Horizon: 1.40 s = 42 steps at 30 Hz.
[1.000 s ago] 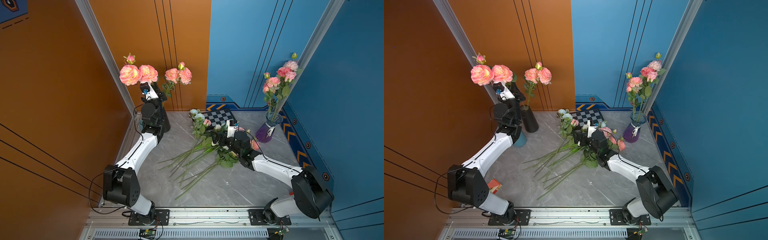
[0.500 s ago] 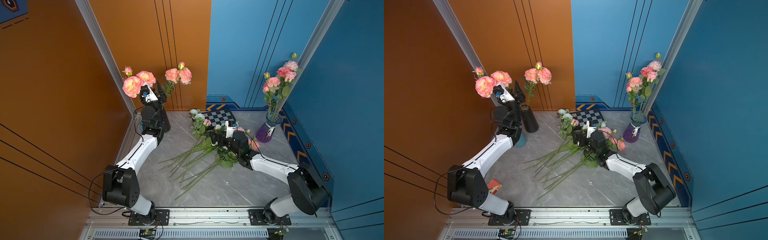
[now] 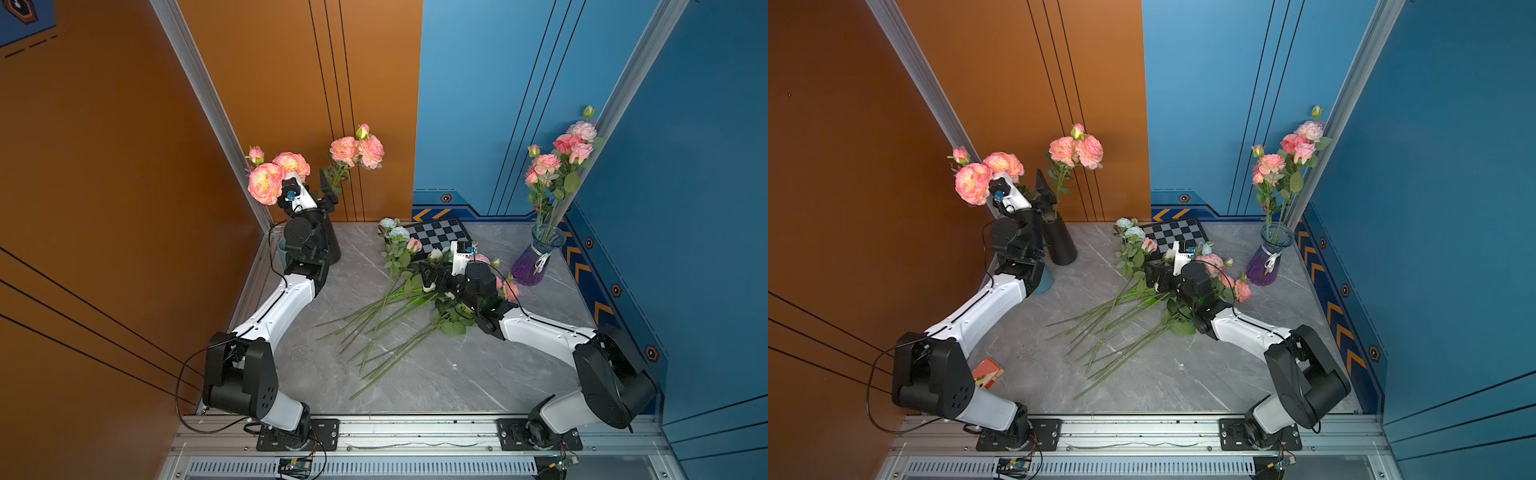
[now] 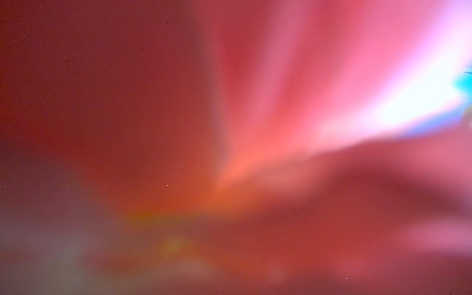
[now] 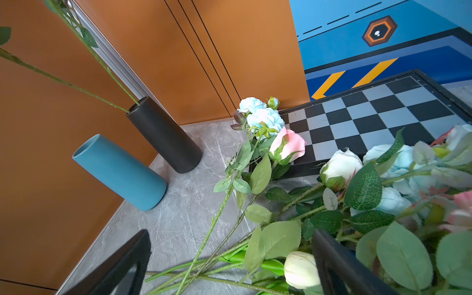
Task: Place the pink flowers into the vase
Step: Place the flower in the vase.
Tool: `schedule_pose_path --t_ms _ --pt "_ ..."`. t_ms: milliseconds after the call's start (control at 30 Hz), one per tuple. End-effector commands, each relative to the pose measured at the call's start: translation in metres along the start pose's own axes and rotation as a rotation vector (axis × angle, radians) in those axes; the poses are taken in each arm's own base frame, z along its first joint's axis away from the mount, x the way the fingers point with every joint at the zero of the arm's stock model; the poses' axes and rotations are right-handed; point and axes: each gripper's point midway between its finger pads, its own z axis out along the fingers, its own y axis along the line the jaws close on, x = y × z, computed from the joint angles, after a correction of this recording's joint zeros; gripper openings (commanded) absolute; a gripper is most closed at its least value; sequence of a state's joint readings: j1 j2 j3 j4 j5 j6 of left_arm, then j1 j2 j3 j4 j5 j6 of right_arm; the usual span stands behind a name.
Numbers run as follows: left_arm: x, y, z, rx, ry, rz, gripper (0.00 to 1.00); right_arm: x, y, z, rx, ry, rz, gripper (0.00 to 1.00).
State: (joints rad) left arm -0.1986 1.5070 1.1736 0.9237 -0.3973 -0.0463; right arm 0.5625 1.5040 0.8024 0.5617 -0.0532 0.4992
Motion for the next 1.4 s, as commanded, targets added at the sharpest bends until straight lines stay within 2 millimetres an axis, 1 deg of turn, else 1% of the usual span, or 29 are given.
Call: schedule_pose_path --t_ms 0,33,67,333,500,633,833,1200,1267,1367 --pt "-0.012 0.001 -0.002 -0.004 -0.034 -0.012 0.85 0.007 0.000 0.000 -0.016 0.006 0.014 1.00" --pt "-0.008 0.001 -0.001 -0.005 -0.028 -0.008 0.90 0.007 0.000 0.000 -0.015 0.006 0.015 1.00" --pt "-0.007 0.002 -0.001 -0.006 -0.026 -0.008 0.90 0.008 0.000 0.000 -0.016 0.007 0.016 1.00" --pt "0.001 -0.002 -0.001 0.015 -0.013 -0.004 0.88 0.013 -0.005 0.000 -0.009 0.012 0.020 1.00" --pt "0.012 -0.007 -0.005 0.039 0.007 0.000 0.88 0.016 -0.004 0.003 -0.019 0.014 0.031 1.00" --pt "0.023 -0.004 -0.006 0.030 0.017 0.007 0.88 0.017 -0.004 0.004 -0.023 0.017 0.036 1.00" --pt "0.037 -0.007 -0.003 0.047 0.030 0.019 0.89 0.020 -0.006 0.003 -0.018 0.024 0.035 1.00" --pt "0.060 -0.004 -0.007 0.050 0.053 0.032 0.94 0.023 -0.006 0.007 -0.026 0.034 0.043 1.00" --pt "0.066 -0.002 -0.005 0.048 0.059 0.037 0.99 0.024 -0.005 0.007 -0.029 0.035 0.044 1.00" --pt "0.072 0.000 -0.004 0.046 0.062 0.038 0.99 0.026 -0.006 0.007 -0.026 0.040 0.048 1.00"
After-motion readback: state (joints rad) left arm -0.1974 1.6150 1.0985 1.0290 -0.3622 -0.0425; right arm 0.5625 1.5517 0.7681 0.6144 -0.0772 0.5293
